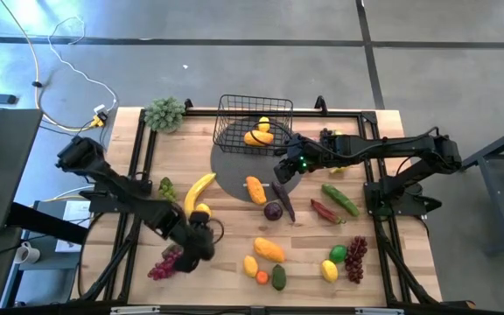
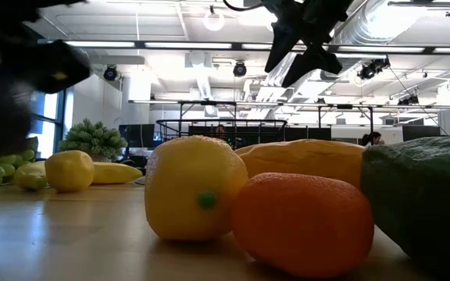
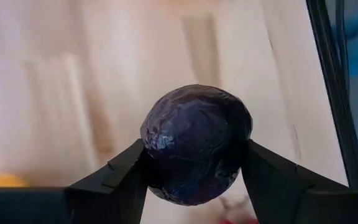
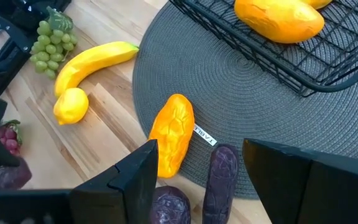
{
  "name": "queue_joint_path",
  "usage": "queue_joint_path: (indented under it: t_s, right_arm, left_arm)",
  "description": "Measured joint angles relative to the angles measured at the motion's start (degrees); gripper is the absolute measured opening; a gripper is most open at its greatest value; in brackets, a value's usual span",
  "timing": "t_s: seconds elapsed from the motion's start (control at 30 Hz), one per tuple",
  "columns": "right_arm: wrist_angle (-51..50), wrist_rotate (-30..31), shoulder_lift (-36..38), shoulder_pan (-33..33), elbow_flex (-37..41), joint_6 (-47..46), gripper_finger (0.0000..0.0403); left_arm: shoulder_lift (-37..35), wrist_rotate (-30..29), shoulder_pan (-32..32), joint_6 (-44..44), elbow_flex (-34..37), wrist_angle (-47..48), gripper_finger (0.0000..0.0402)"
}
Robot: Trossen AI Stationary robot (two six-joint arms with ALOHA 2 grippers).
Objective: Build produce basket
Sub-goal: Put the plum into the black wire basket
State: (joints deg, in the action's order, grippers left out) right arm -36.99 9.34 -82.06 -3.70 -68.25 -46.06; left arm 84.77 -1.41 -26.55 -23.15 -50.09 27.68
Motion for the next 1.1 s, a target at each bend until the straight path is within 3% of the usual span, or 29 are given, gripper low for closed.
queue_joint_path:
  t_s: [0.57, 1.1]
  right_arm:
    - [1.2, 2.8, 0.0, 0.0, 0.0, 0.0, 0.0215]
    - [4.5, 4.7, 0.0, -1.5, 0.0, 6.0, 0.0215]
  left_arm:
    - [-13.5, -10.0, 21.8, 9.4, 0.0, 0.5, 0.0209]
    - [-17.3, -11.2, 38.8, 15.4, 0.0, -10.3, 0.0209]
